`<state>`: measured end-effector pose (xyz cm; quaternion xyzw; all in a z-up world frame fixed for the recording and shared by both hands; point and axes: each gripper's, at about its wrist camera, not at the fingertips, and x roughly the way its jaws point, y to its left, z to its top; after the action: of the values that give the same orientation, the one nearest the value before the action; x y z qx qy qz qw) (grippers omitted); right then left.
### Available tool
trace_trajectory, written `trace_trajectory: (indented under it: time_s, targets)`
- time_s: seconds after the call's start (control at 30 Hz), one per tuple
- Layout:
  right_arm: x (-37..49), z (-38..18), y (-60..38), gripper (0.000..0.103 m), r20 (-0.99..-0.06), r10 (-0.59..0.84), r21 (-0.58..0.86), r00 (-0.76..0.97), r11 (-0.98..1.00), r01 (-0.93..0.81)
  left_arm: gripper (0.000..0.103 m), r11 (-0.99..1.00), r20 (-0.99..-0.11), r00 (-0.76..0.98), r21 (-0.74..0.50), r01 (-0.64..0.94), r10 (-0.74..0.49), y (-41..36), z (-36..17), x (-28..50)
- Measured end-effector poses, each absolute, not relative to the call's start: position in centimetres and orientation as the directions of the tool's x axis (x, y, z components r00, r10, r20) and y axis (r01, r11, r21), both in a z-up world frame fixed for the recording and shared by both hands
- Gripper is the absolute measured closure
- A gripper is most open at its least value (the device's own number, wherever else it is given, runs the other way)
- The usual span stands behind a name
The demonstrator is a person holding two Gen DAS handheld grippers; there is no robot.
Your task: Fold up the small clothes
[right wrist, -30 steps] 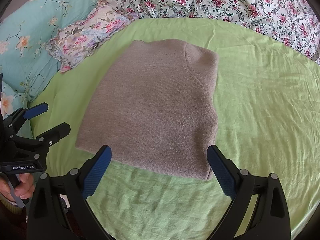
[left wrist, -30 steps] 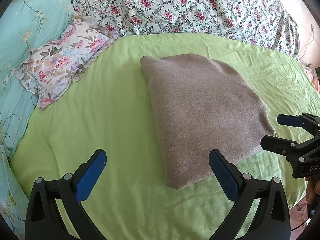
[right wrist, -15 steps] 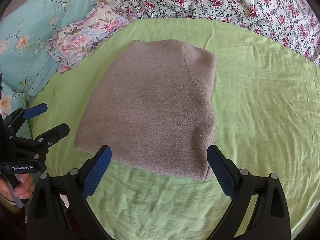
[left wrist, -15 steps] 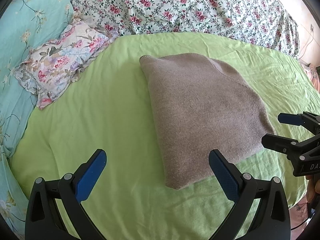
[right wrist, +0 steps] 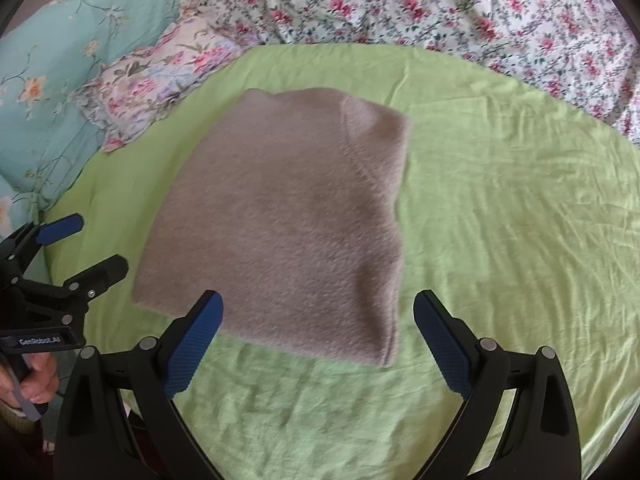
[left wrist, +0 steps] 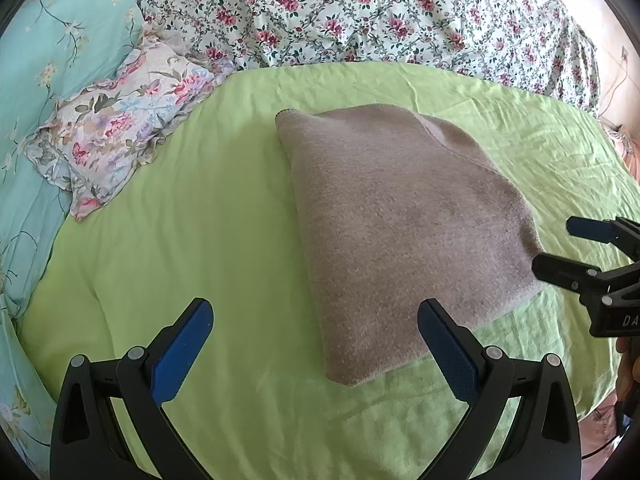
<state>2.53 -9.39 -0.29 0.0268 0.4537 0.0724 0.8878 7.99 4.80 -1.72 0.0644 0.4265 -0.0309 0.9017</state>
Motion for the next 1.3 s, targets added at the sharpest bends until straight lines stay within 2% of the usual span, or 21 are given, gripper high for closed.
trace_trajectory:
  time_s: [0.1, 1.3]
  targets:
    - [2.7, -0.2, -9.6, 0.007, -0.8, 0.113, 0.08, 0.59, 0.993, -0.082, 0.001, 0.991, -0.767, 0.642, 0.098, 0.093, 0.016, 4.9, -1.8, 8.5]
    - [3.3, 0.4, -9.9, 0.007, -0.789, 0.133, 0.113, 0.6, 0.991, -0.071, 0.001, 0.985, -0.738, 0.671, 0.154, 0.072, 0.067, 4.2, -1.7, 9.8]
